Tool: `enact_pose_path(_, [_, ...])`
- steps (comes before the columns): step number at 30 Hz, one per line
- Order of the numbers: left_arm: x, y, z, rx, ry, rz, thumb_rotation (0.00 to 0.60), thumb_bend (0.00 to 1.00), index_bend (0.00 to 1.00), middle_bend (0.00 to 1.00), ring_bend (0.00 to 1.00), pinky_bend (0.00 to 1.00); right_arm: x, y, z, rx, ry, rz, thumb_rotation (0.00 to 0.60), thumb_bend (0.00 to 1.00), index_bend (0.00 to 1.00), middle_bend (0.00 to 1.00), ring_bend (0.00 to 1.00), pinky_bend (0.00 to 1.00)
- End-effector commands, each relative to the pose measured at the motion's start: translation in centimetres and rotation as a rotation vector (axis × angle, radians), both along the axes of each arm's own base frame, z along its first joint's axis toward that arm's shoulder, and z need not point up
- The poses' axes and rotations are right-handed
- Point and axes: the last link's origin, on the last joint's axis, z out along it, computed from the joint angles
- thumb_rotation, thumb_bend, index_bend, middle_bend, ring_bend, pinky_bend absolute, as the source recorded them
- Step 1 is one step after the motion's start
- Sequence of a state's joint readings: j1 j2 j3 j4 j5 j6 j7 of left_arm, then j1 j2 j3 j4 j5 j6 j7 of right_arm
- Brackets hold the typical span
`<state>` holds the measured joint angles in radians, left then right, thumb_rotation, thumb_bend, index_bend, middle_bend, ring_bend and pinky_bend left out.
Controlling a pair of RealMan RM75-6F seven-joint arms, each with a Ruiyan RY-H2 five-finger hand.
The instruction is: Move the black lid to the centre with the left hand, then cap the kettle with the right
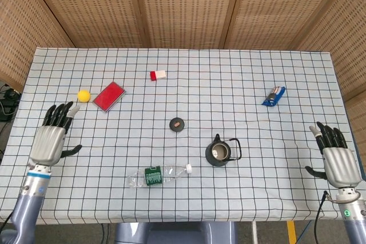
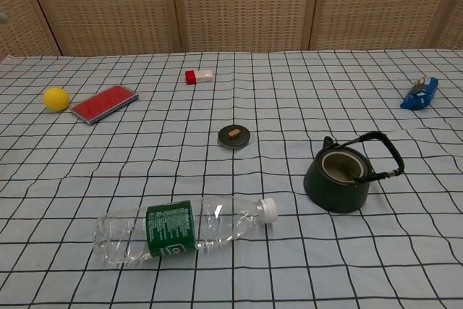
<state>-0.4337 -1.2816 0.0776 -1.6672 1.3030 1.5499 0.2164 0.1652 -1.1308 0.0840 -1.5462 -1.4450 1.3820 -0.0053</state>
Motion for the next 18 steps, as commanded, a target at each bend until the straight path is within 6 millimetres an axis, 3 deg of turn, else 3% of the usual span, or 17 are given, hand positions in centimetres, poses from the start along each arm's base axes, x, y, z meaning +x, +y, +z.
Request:
enact_pose_path(1, [-2.7,-2.6,1.5,-0.021,-0.012,0.024,0.600,0.10,0.03,0.00,0.00,0.00,0.9,-0.2,-0.3,-0.026,-0.041,0.036,0.600,0.19,0.10,0.00,0.00,0.00])
enact_pose_path(5, [-3.3,-3.2,2.3,-0.001,-0.039,0.023,0.600,0.10,0.03,0.00,0.00,0.00,3.0,-1.3,-0.8,-0.004,-0.036,0.081,0.600,0.19,0.11,0.00,0.00,0.00])
enact_pose_path(9, [-3.5,-3.3,3.1,0.004,-0.064,0.013,0.600,0.10,0.03,0.00,0.00,0.00,8.2,-3.8,-1.4,0.027,-0.032,0.163,0.600,0.19,0.12,0.00,0.00,0.00])
enact_pose_path(13, [-3.6,-3.4,3.7,0.001,-0.092,0.010,0.600,0.10,0.03,0.00,0.00,0.00,14.3,-6.4,-3.4,0.086,-0.053,0.256,0.600,0.19,0.14,0.00,0.00,0.00])
enact_pose_path(18, [-3.7,-3.5,4.1,-0.014,-0.111,0.012,0.600,0.10,0.02,0.00,0.00,0.00,18.5,-8.3,-6.6,0.153,-0.093,0.286,0.600,0.20,0.19,0.00,0.00,0.00])
